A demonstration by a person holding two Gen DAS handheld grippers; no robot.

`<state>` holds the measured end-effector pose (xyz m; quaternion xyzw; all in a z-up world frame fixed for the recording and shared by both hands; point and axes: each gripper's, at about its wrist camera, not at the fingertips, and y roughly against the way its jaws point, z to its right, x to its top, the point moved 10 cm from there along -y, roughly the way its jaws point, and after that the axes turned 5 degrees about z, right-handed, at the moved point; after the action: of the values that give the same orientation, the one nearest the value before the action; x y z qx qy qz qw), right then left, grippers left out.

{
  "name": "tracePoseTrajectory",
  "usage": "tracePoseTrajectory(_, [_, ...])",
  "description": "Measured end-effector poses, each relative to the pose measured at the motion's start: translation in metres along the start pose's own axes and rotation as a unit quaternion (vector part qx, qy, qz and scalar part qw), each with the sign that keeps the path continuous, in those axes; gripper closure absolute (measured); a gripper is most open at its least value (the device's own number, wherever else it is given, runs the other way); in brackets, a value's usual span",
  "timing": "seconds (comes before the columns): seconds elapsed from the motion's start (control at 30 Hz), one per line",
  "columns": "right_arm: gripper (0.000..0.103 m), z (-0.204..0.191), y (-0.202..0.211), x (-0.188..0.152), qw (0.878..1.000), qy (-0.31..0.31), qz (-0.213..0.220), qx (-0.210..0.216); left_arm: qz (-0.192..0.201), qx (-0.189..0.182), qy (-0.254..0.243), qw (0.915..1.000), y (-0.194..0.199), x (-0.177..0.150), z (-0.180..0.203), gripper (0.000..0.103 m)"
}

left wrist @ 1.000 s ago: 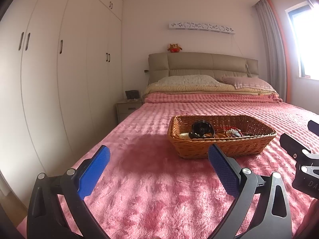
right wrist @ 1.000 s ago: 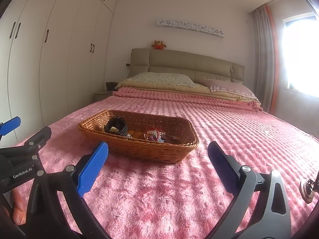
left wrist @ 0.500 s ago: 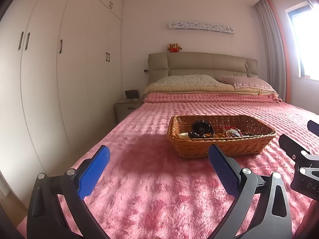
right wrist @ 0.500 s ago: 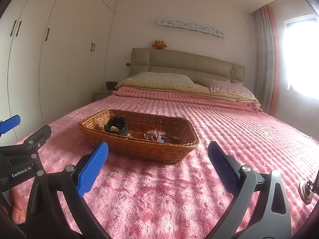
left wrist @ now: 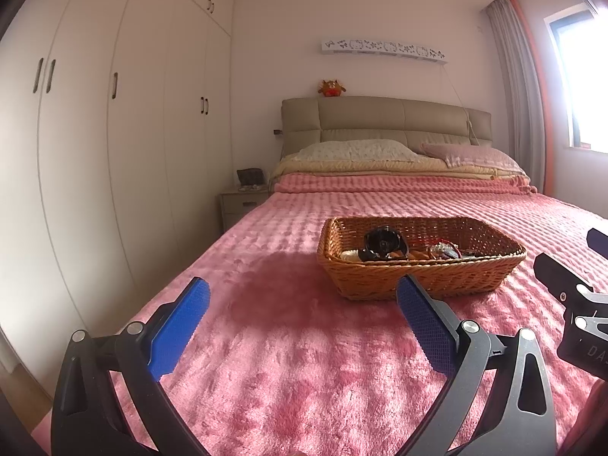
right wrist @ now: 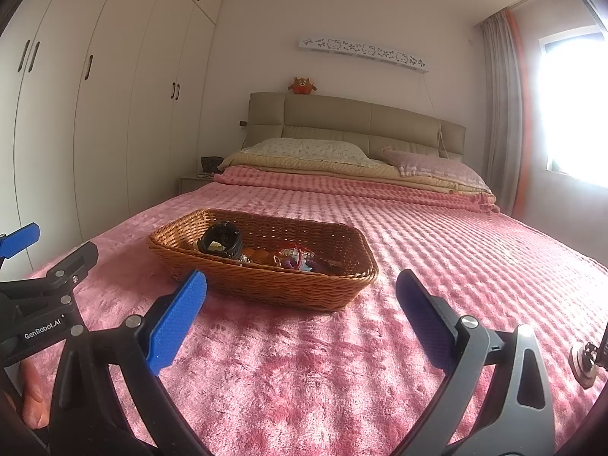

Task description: Organize jewelry

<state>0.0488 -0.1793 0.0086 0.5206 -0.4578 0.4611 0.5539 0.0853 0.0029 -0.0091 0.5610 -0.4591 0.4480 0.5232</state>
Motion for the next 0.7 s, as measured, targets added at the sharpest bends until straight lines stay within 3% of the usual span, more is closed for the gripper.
tracePoseTrajectory(0.7, [0.007, -0.0003, 0.0029, 0.0009, 1.0, 0.01, 0.005, 0.001, -0.005, -0.005, -0.004, 1.0, 0.0005, -0.0035, 0.0056, 0.008])
